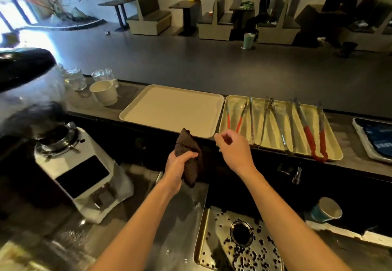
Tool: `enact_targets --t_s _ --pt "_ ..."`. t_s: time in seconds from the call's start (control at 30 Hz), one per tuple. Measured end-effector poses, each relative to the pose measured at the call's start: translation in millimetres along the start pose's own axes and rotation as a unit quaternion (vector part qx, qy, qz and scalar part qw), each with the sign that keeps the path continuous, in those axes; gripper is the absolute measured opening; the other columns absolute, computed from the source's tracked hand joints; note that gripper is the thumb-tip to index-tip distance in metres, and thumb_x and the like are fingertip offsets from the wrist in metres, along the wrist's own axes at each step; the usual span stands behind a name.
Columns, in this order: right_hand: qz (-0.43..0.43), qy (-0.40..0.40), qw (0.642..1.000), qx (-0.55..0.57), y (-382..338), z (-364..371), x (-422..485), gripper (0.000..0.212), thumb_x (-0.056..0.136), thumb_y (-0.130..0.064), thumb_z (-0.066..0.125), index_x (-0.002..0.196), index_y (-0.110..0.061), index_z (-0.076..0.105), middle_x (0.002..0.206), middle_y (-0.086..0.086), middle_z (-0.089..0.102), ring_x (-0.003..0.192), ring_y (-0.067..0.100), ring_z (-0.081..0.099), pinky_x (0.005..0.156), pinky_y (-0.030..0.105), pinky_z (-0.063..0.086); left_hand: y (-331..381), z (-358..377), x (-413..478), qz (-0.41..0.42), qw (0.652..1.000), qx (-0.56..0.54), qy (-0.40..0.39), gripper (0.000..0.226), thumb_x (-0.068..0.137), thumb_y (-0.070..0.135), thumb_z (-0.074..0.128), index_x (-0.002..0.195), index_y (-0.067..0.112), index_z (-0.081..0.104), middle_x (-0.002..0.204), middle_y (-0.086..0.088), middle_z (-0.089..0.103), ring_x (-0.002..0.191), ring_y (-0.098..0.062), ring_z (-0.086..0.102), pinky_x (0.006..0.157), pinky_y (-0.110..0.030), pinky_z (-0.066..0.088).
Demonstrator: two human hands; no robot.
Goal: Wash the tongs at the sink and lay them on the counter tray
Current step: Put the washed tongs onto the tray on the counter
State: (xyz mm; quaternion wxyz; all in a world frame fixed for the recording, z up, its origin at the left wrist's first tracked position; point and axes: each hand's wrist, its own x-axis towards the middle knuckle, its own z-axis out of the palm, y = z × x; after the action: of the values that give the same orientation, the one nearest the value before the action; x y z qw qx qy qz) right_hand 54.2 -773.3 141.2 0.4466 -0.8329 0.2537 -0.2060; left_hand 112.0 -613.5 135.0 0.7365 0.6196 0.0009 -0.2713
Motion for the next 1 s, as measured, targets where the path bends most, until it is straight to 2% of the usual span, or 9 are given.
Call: enact_targets --t_s 0.1,0.27,0.37,0.53,0.63,0.77,0.83,0.93,1.0 --pt "-0.009 -0.049 0.998 0.039 1 13 -21 0.027 0.097 -0.044 0.059 0.076 -0.027 0.064 0.071 -0.005 0.066 0.07 0.011 0.064 0.069 0.035 0.05 -12 -13 -30 0.002 0.998 -0.029 0.056 0.022 0.085 0.003 0.066 0.091 0.021 0.054 0.091 -0.005 0.065 0.087 -0.021 0.064 0.092 -0.043 0.053" --pt "-0.046 -0.133 0.988 0.068 -5 49 -57 0.026 0.098 -0.043 0.058 0.078 -0.027 0.064 0.074 -0.006 0.068 0.07 0.008 0.066 0.072 0.034 0.055 -33 -54 -69 -0.002 0.988 -0.047 0.148 0.042 0.077 0.011 0.074 0.116 0.012 0.058 0.104 -0.013 0.072 0.096 -0.028 0.07 0.081 -0.039 0.059" --pt "-0.082 -0.186 0.977 0.062 -13 76 -82 0.027 0.098 -0.043 0.057 0.078 -0.026 0.064 0.071 -0.007 0.066 0.07 0.007 0.063 0.069 0.035 0.053 -45 -83 -96 0.012 0.977 -0.064 0.203 0.051 0.063 0.013 0.078 0.111 0.004 0.064 0.102 -0.019 0.073 0.094 -0.033 0.07 0.082 -0.044 0.058" --pt "-0.145 -0.266 0.951 0.061 -43 116 -135 0.029 0.097 -0.041 0.056 0.075 -0.023 0.062 0.067 -0.004 0.063 0.067 0.014 0.061 0.067 0.042 0.05 -57 -133 -150 0.027 0.958 -0.079 0.275 0.04 0.065 0.012 0.072 0.102 -0.004 0.066 0.092 -0.024 0.071 0.084 -0.038 0.069 0.076 -0.054 0.057" --pt "-0.157 -0.295 0.941 0.053 -55 136 -157 0.029 0.096 -0.043 0.056 0.073 -0.025 0.06 0.069 -0.006 0.066 0.068 0.014 0.062 0.068 0.043 0.052 -62 -156 -174 0.038 0.945 -0.103 0.309 0.029 0.071 0.004 0.07 0.1 0.0 0.068 0.091 -0.018 0.073 0.082 -0.033 0.07 0.073 -0.042 0.058" --pt "-0.174 -0.34 0.923 0.039 -78 172 -201 0.03 0.095 -0.043 0.056 0.072 -0.024 0.059 0.069 -0.005 0.066 0.069 0.013 0.062 0.071 0.042 0.053 -69 -200 -215 0.055 0.924 -0.128 0.357 0.018 0.077 -0.005 0.062 0.093 0.001 0.069 0.082 -0.014 0.073 0.073 -0.027 0.07 0.068 -0.035 0.059" --pt "-0.183 -0.355 0.916 0.029 -87 189 -225 0.03 0.094 -0.045 0.055 0.074 -0.023 0.061 0.07 -0.006 0.066 0.07 0.016 0.063 0.07 0.042 0.053 -76 -223 -233 0.056 0.914 -0.133 0.38 0.018 0.076 0.0 0.065 0.093 0.0 0.069 0.083 -0.017 0.071 0.07 -0.029 0.068 0.066 -0.036 0.058" --pt "-0.209 -0.367 0.907 -0.002 -102 215 -266 0.026 0.094 -0.045 0.056 0.076 -0.027 0.06 0.072 -0.008 0.067 0.071 0.016 0.062 0.066 0.036 0.047 -93 -264 -260 0.039 0.892 -0.164 0.419 0.06 0.055 0.024 0.077 0.107 -0.005 0.066 0.098 -0.027 0.071 0.076 -0.037 0.067 0.068 -0.046 0.057" --pt "-0.213 -0.381 0.9 0.001 -114 231 -292 0.023 0.096 -0.039 0.058 0.08 -0.023 0.064 0.075 -0.005 0.069 0.072 0.017 0.063 0.067 0.035 0.047 -102 -288 -276 0.035 0.875 -0.171 0.452 0.065 0.053 0.028 0.079 0.109 -0.001 0.064 0.099 -0.024 0.072 0.077 -0.035 0.071 0.067 -0.047 0.059"
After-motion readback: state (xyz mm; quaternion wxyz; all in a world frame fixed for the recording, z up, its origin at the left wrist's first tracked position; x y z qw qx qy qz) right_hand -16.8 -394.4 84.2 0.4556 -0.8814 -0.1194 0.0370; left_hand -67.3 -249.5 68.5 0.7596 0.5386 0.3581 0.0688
